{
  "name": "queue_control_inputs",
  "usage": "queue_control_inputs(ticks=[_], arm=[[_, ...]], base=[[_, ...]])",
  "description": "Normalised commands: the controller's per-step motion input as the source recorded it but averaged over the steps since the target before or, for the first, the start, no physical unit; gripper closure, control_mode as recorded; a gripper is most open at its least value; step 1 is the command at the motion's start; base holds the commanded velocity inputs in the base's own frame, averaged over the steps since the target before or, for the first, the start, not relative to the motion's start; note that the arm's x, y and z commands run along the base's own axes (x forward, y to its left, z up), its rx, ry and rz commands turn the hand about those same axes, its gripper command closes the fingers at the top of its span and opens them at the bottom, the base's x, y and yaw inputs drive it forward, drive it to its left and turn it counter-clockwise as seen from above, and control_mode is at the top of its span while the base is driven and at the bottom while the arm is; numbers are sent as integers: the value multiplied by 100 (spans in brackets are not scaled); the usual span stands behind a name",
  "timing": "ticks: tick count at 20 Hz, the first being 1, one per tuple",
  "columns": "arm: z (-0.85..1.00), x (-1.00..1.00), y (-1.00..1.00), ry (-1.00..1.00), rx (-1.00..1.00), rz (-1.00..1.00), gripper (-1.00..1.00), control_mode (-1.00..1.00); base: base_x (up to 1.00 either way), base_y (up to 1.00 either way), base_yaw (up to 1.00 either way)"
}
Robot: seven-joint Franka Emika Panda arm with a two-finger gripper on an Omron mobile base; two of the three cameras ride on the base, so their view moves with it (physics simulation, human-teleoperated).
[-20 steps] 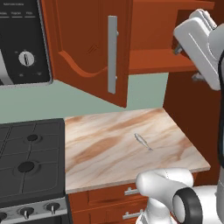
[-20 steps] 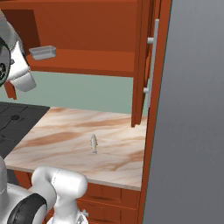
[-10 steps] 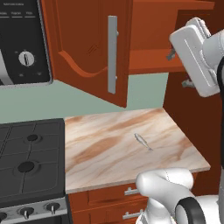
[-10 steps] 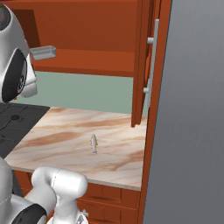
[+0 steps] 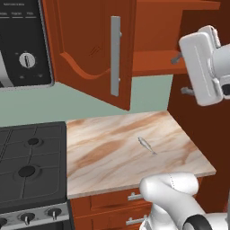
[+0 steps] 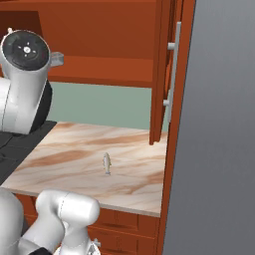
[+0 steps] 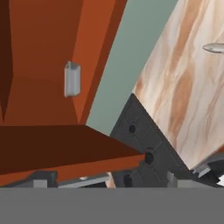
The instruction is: Retrieve the tupperware from the cabinet, then place the raw meat into the tupperware to avoid contamination.
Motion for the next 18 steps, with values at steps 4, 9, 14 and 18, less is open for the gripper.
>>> queue_control_inputs(ticks=[4,9,14,18], arm=[[0,8,4,-1,16,10,-100,-100],[0,11,14,0,10,8,-100,-100],[0,24,26,0,9,10,-100,-100],[0,24,20,0,9,10,-100,-100]], base=[[0,0,0],[0,0,0],[0,0,0],[0,0,0]])
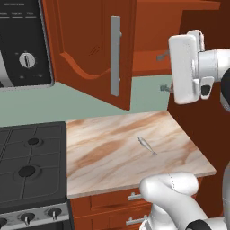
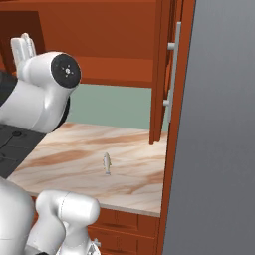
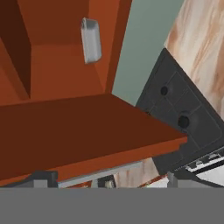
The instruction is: Retrieve the tupperware from the cabinet, then place the raw meat into the tupperware to avoid contamination.
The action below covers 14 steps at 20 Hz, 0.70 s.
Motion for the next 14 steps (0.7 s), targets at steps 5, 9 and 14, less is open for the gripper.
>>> queue_control_inputs(ticks=[5,9,14], arm=[[0,22,19,0,8,10,-100,-100],[0,18,16,0,9,11,-100,-100],[0,14,34,1,3,10,-100,-100]], base=[[0,0,0],[0,0,0],[0,0,0]])
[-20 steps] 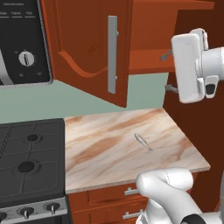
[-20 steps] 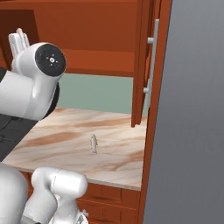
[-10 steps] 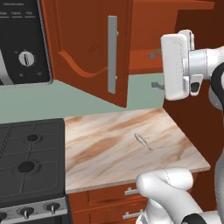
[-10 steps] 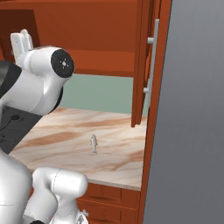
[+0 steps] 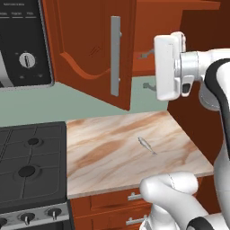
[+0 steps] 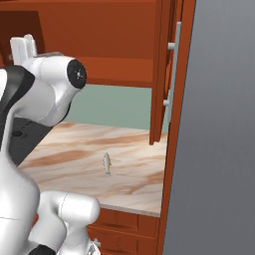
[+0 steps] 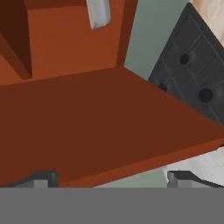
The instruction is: Retrieve the tupperware from the cabinet, then place the raw meat into the tupperware to avoid contamination.
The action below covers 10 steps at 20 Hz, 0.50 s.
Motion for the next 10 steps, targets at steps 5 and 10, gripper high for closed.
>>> queue_control_inputs(ticks=[5,10], arm=[[0,19,44,1,0,8,-100,-100],[0,12,50,0,0,7,-100,-100]], base=[[0,0,0],[0,0,0]])
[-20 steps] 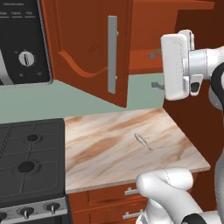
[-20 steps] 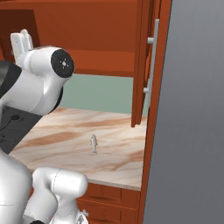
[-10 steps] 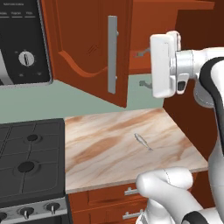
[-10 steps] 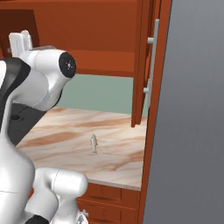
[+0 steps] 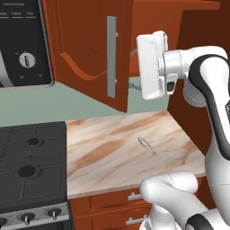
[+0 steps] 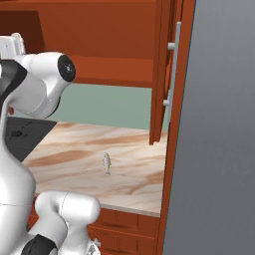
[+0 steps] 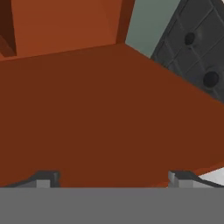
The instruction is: Retrieve the tupperware from the cabinet, then place the raw meat into the tupperware to avoid contamination.
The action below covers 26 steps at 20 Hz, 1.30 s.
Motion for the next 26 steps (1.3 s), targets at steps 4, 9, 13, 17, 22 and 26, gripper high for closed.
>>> queue_control_inputs(ticks=[4,9,13,17,22,26], arm=[[0,1,44,0,0,7,-100,-100],[0,0,57,0,0,6,-100,-100],[0,1,86,0,-1,4,-100,-100],[0,10,88,0,-4,1,-100,-100],[0,14,83,0,-7,0,-100,-100],[0,2,33,0,-8,0,-100,-100]], base=[[0,0,0],[0,0,0],[0,0,0],[0,0,0],[0,0,0],[0,0,0]])
